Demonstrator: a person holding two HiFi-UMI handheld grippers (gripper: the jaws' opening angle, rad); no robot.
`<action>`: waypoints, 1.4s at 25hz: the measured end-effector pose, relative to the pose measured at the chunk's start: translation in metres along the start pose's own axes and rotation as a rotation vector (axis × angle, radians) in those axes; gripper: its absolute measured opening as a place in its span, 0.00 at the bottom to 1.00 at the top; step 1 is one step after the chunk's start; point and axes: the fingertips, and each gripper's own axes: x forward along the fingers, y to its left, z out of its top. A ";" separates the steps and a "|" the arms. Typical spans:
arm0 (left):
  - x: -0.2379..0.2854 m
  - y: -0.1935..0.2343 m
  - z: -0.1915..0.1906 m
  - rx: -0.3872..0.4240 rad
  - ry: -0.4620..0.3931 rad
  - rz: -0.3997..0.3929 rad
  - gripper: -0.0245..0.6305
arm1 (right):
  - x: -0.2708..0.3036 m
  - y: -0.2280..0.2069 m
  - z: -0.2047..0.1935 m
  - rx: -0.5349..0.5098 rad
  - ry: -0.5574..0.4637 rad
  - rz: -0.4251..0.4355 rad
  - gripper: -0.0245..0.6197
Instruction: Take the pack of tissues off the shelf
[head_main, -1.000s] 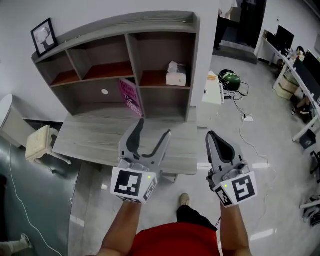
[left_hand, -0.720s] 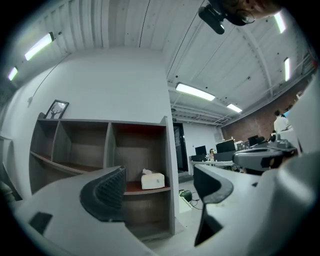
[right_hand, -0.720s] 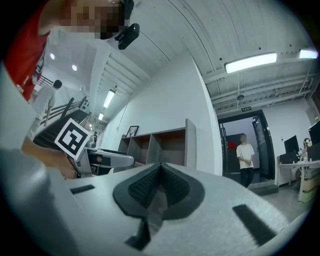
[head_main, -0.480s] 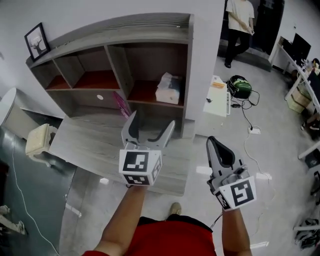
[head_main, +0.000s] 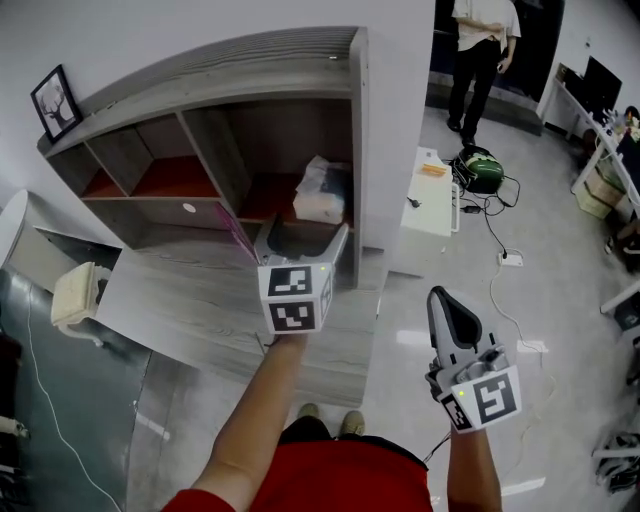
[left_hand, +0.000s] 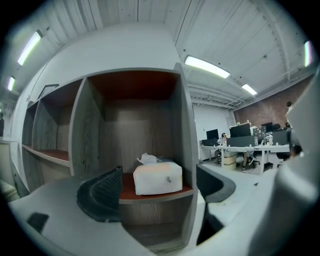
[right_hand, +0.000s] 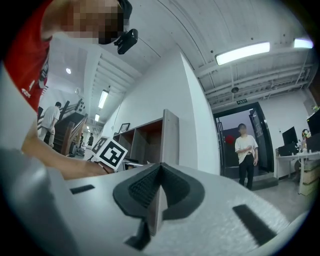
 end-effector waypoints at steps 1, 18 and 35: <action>0.006 0.000 -0.004 0.001 0.013 0.000 0.68 | -0.001 -0.003 -0.002 0.004 0.004 -0.013 0.05; 0.065 0.001 -0.027 0.001 0.087 -0.031 0.68 | 0.002 -0.031 -0.028 0.044 0.039 -0.132 0.05; 0.020 0.010 -0.010 0.024 -0.036 -0.080 0.65 | 0.033 -0.011 -0.027 0.060 0.018 -0.085 0.05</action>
